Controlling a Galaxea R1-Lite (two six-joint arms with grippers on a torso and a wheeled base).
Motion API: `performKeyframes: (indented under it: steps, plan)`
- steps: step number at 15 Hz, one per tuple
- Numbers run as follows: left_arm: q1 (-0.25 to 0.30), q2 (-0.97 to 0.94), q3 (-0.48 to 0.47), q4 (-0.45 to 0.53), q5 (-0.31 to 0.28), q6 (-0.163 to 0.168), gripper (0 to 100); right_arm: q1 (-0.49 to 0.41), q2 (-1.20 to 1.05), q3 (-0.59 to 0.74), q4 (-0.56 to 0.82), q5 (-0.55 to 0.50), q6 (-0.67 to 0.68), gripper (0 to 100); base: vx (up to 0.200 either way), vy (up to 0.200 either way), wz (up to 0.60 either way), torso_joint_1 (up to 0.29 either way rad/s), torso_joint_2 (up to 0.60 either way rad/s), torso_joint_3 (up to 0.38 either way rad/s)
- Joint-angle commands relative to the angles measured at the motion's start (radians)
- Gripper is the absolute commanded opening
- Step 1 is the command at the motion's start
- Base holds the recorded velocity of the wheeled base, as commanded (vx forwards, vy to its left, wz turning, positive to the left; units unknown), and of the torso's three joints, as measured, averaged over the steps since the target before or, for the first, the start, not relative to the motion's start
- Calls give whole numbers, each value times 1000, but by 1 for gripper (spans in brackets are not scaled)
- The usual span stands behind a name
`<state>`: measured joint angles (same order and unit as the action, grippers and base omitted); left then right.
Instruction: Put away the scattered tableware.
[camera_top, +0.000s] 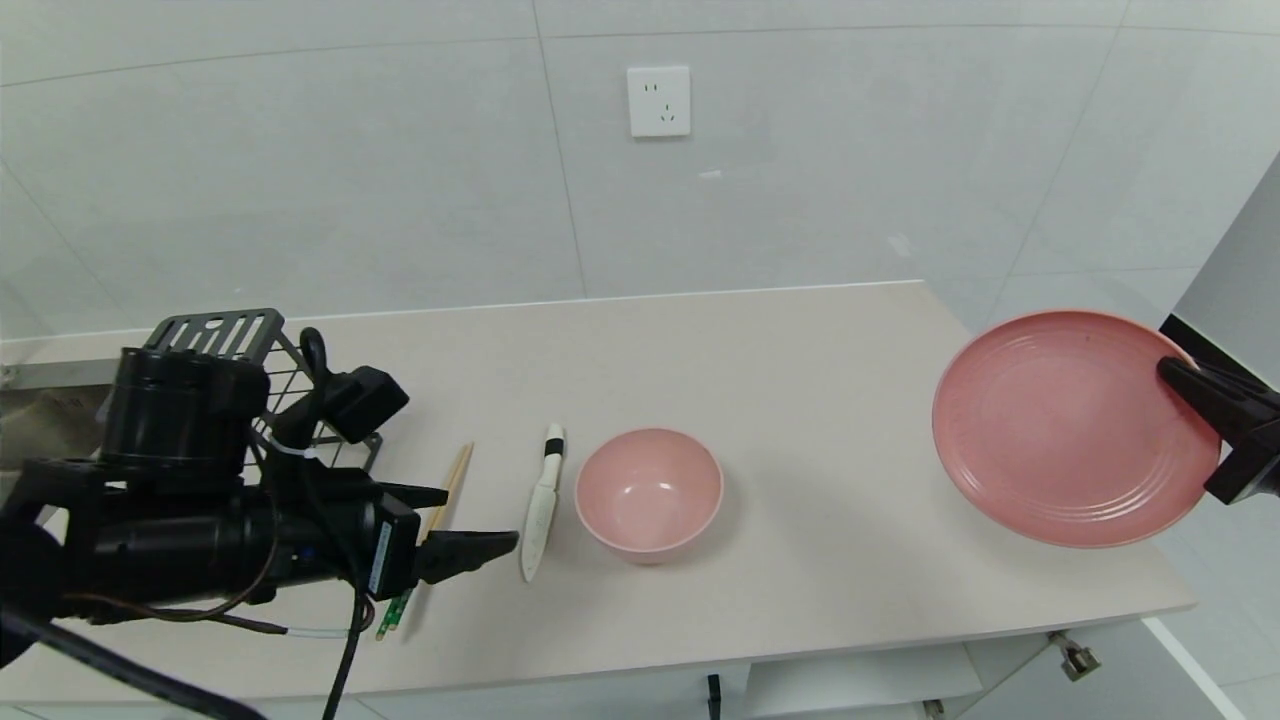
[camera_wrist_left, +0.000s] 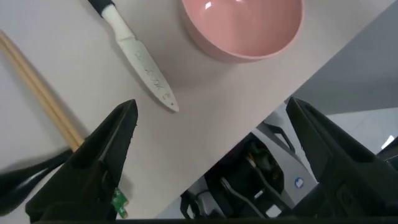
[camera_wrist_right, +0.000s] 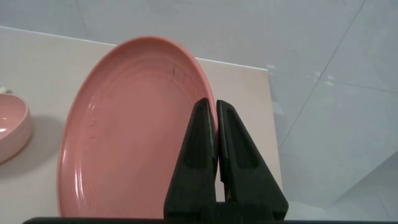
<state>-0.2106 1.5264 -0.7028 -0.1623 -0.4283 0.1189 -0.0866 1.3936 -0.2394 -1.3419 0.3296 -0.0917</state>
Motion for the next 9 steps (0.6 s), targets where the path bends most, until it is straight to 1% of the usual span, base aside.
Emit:
performKeyframes:
  steps: [1, 3, 4, 5, 7, 8, 9]
  plan:
    - [-26, 90, -3, -8, 2, -1, 100, -1, 4, 2, 0, 0, 0, 0, 0, 0, 0, 0, 0, 0]
    - [-42, 123, -11, -63, 13, -4, 100, 1, 5, 3, 0, 0, -2, 0, 0, 0, 0, 0, 0, 0]
    - [-44, 170, -24, -138, 65, -4, 100, 1, 5, 5, 0, 0, 0, 0, 0, 0, 0, 0, 0, 0]
    - [-44, 198, -27, -183, 80, -5, 100, 1, 5, 5, 0, 0, -2, 0, 0, 0, 0, 0, 0, 0]
    - [-58, 258, -35, -279, 83, -8, 100, 1, 5, 5, 0, 0, 0, 0, 0, 0, 0, 0, 0, 0]
    - [-70, 285, -50, -318, 85, -19, 100, 1, 7, 5, 0, 0, 0, 0, 0, 0, 0, 0, 0, 0]
    - [-87, 308, -64, -356, 85, -39, 100, 1, 8, 6, 0, 0, 0, 0, 0, 0, 0, 0, 0, 0]
